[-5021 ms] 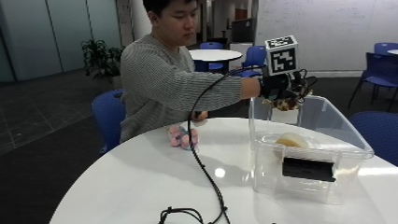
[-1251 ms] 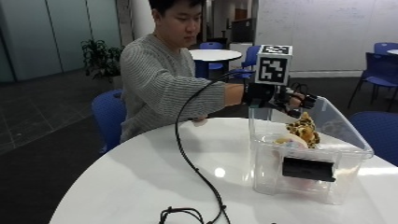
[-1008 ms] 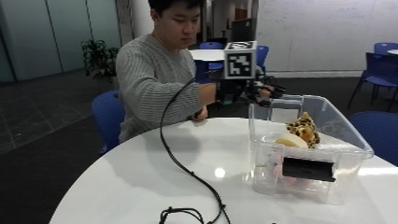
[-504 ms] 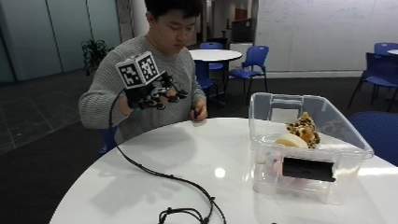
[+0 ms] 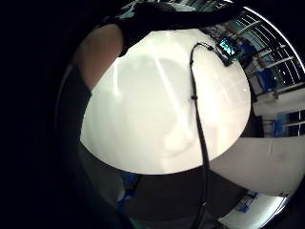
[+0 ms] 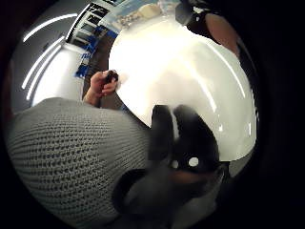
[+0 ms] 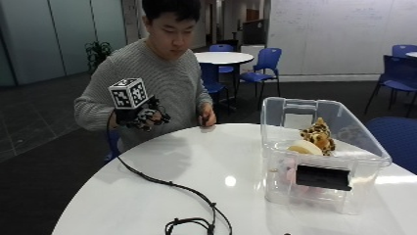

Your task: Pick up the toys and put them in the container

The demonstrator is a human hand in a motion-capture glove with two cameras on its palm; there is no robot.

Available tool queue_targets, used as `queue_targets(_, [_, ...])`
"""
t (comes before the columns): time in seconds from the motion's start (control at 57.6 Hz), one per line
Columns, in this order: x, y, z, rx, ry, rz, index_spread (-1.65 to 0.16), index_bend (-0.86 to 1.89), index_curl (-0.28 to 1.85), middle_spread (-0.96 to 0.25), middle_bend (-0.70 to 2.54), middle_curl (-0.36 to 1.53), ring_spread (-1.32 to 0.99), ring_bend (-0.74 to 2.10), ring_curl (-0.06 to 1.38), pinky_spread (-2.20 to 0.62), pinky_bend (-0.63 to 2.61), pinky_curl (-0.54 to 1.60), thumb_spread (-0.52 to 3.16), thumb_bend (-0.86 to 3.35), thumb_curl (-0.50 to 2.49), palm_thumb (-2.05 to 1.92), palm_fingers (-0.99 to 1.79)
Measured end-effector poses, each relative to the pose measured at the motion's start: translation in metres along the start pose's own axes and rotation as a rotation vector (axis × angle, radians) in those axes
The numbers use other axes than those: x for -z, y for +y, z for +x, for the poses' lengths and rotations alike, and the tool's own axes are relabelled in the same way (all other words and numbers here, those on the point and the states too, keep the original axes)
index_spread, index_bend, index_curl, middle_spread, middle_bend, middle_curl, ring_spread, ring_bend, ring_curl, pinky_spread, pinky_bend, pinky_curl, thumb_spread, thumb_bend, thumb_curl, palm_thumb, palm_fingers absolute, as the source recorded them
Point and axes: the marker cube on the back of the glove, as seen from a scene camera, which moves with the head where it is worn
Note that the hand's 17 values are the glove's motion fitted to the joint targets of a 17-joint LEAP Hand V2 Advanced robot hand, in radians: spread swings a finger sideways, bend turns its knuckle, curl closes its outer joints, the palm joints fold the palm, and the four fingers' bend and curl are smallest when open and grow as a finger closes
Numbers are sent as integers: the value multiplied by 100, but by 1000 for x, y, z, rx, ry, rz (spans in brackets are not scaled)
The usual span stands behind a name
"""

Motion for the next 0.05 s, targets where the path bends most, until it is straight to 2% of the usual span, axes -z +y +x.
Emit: queue_targets(0.052, [-1, -1, -1, 0, -2, 5, -41, 40, 52, -23, 19, 38, -16, 16, 26, 3, 54, 30, 154, -1, 24, -2, -2])
